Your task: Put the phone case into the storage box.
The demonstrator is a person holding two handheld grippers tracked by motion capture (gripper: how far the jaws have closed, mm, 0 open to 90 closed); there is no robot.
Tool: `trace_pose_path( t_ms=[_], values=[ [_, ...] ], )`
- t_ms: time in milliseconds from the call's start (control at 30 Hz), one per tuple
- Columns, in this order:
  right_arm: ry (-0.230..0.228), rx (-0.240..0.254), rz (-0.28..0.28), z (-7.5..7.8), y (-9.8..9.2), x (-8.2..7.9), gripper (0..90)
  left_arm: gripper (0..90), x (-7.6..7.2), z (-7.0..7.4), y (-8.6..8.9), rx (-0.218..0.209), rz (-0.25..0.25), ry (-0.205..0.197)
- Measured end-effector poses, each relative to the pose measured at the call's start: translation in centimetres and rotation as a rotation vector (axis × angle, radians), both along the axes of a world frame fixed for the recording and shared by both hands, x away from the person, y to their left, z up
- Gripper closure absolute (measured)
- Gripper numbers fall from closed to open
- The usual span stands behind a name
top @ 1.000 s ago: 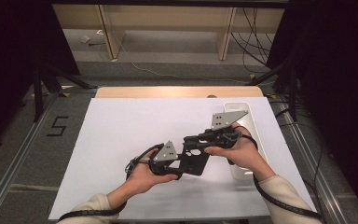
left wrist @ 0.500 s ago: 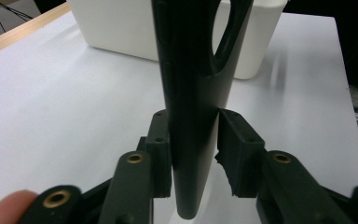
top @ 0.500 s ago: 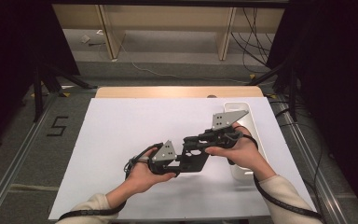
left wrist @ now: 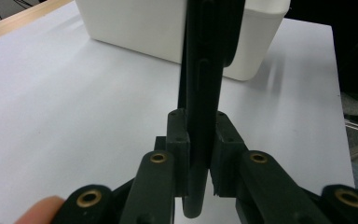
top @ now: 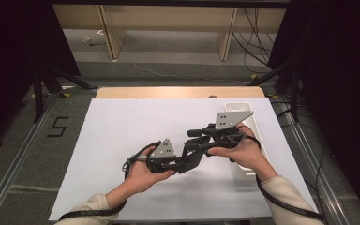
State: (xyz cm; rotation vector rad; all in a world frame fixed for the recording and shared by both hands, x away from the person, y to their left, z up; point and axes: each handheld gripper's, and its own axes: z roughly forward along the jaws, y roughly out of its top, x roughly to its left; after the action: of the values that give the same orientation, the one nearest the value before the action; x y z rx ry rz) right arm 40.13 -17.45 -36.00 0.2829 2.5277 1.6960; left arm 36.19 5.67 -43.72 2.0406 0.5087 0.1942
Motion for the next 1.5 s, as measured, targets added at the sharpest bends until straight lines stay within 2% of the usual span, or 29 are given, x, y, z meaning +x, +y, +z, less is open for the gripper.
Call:
trace_pose_path(
  t_ms=[233, 400, 833, 1200, 1500],
  values=[
    [0.002, 0.076, -0.027, 0.2, -0.5, 0.2, 35.7, 80.0, 0.0, 0.1, 0.2, -0.009, 0.037, 0.006],
    [-0.005, 0.095, -0.071, 0.2, -0.8, 0.3, 32.4, 79.9, 0.1, 0.2, 0.3, -0.01, 0.064, 0.001],
    [-0.024, 0.167, -0.235, -0.6, -1.6, 0.0, 15.8, 79.9, 0.2, 0.3, 0.8, -0.022, 0.151, 0.0],
    [-0.048, 0.177, -0.35, -1.6, -1.3, -0.7, 4.5, 79.8, 0.2, 0.7, 1.3, -0.053, 0.222, -0.018],
    [-0.046, 0.176, -0.412, -2.8, -1.4, -1.8, 3.6, 79.9, 0.1, 0.7, 1.2, -0.058, 0.259, -0.022]
  ],
)
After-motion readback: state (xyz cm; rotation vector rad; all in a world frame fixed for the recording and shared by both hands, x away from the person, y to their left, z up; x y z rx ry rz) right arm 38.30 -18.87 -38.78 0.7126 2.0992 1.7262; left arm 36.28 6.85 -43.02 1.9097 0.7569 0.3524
